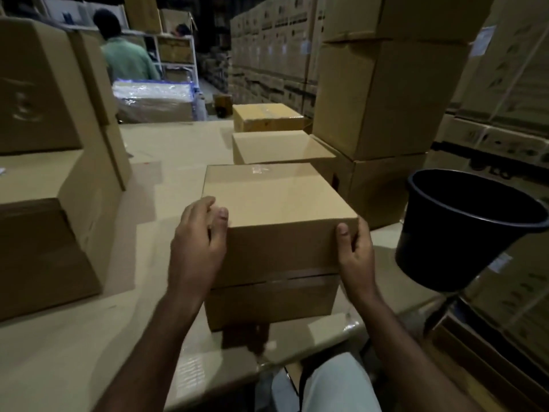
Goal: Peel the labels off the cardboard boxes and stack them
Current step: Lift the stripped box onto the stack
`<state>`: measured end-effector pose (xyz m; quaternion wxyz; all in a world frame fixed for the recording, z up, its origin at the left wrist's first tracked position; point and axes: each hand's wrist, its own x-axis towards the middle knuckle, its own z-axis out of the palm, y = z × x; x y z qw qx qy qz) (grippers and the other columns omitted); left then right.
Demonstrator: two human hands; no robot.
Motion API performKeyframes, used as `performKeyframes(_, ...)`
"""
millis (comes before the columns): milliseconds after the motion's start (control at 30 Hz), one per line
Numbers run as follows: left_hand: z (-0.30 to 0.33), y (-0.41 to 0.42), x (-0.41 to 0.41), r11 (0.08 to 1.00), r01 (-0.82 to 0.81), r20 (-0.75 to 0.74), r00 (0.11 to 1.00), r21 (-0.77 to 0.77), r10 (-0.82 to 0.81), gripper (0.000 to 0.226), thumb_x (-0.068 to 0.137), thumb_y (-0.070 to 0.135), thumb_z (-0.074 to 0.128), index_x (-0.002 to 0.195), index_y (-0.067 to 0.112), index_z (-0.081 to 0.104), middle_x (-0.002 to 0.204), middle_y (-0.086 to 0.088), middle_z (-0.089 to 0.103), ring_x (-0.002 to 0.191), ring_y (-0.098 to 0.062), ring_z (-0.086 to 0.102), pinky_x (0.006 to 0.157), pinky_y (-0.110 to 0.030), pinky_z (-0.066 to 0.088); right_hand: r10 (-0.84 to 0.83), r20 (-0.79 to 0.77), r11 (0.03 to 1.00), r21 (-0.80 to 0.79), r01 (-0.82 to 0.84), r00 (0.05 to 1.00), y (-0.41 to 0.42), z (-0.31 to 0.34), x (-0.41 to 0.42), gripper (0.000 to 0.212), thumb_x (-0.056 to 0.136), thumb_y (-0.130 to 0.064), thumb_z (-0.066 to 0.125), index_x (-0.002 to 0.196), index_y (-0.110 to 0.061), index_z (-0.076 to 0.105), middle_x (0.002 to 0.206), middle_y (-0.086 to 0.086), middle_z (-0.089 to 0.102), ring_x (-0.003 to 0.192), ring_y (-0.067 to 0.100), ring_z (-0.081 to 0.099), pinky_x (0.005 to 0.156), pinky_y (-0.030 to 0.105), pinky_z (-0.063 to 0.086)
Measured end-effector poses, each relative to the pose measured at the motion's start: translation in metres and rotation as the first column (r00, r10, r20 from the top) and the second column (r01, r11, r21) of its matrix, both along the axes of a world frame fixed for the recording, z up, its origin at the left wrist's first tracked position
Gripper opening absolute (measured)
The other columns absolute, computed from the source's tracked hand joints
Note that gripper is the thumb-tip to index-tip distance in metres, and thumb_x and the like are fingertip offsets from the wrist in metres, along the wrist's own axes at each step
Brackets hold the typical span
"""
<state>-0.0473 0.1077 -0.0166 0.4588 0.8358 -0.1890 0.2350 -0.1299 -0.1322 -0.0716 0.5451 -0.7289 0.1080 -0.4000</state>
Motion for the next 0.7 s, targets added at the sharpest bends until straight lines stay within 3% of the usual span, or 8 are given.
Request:
performKeyframes(100, -0.032, -0.003, -0.013, 0.972, 0.031, -0.058, 0.997, -0.235, -0.045, 0.065, 0.098, 0.043, 0.049, 0.154, 0.014, 0.031, 0.152, 0.003, 0.039, 0.137, -0.005, 0.035, 0.101, 0.000, 0.026, 0.087, -0.069, 0.995, 0.046, -0.084, 0.994, 0.003, -0.033, -0.010, 0.045, 0.094, -0.037, 0.051, 0.133, -0.016, 0.045, 0.114, -0.008, 0.062, 0.100, -0.008, 0.062, 0.076, 0.009, 0.049)
performKeyframes(167, -0.065, -0.003, -0.019, 0.953, 0.033, -0.165, 0.983, -0.302, -0.086, 0.072, 0.095, 0.049, 0.052, 0.156, 0.021, 0.026, 0.153, 0.000, 0.041, 0.139, -0.012, 0.039, 0.102, -0.008, 0.033, 0.105, -0.163, 0.994, 0.056, -0.097, 0.981, 0.001, -0.057, -0.014, 0.051, 0.092, -0.043, 0.054, 0.136, -0.021, 0.044, 0.115, -0.010, 0.063, 0.105, 0.004, 0.063, 0.078, 0.016, 0.053)
performKeyframes(267, -0.107, -0.001, -0.024, 0.939, 0.058, -0.279, 0.947, -0.339, -0.159, 0.073, 0.094, 0.053, 0.056, 0.155, 0.031, 0.025, 0.145, 0.002, 0.049, 0.130, -0.015, 0.051, 0.103, -0.034, 0.048, 0.107, -0.251, 0.993, 0.065, -0.094, 0.962, -0.001, -0.081, -0.018, 0.063, 0.085, -0.065, 0.056, 0.135, -0.029, 0.044, 0.117, -0.010, 0.063, 0.108, 0.012, 0.062, 0.084, 0.029, 0.054)
performKeyframes(333, -0.116, 0.001, -0.029, 0.931, 0.056, -0.321, 0.930, -0.361, -0.181, 0.071, 0.092, 0.049, 0.057, 0.155, 0.031, 0.026, 0.141, 0.001, 0.053, 0.125, -0.016, 0.055, 0.102, -0.042, 0.052, 0.091, -0.249, 0.995, 0.056, -0.079, 0.964, 0.001, -0.083, -0.018, 0.061, 0.084, -0.065, 0.056, 0.132, -0.029, 0.047, 0.114, -0.011, 0.064, 0.107, 0.011, 0.062, 0.082, 0.025, 0.053)
performKeyframes(433, -0.113, 0.002, -0.031, 0.923, 0.022, -0.341, 0.926, -0.383, -0.164, 0.072, 0.091, 0.047, 0.058, 0.154, 0.027, 0.030, 0.136, 0.001, 0.058, 0.119, -0.015, 0.059, 0.099, -0.043, 0.054, 0.079, -0.208, 0.996, 0.057, -0.069, 0.975, 0.006, -0.077, -0.019, 0.067, 0.084, -0.063, 0.055, 0.133, -0.018, 0.051, 0.110, -0.007, 0.065, 0.100, 0.010, 0.063, 0.074, 0.014, 0.051)
performKeyframes(533, -0.105, 0.009, -0.031, 0.919, 0.009, -0.319, 0.937, -0.393, -0.145, 0.071, 0.090, 0.050, 0.058, 0.152, 0.027, 0.032, 0.133, 0.001, 0.060, 0.117, -0.016, 0.061, 0.096, -0.045, 0.055, 0.079, -0.150, 0.996, 0.048, -0.073, 0.986, 0.016, -0.067, -0.021, 0.073, 0.081, -0.067, 0.053, 0.135, -0.018, 0.052, 0.110, -0.005, 0.066, 0.094, -0.001, 0.062, 0.072, 0.012, 0.050)
performKeyframes(700, -0.082, 0.032, -0.031, 0.905, 0.016, -0.229, 0.966, -0.424, -0.124, 0.069, 0.090, 0.047, 0.059, 0.151, 0.023, 0.036, 0.134, 0.003, 0.060, 0.119, -0.008, 0.059, 0.096, -0.031, 0.053, 0.085, -0.058, 0.996, 0.015, -0.084, 0.995, 0.040, -0.042, -0.020, 0.085, 0.075, -0.082, 0.051, 0.131, -0.018, 0.056, 0.105, -0.009, 0.066, 0.091, -0.005, 0.061, 0.068, 0.011, 0.048)
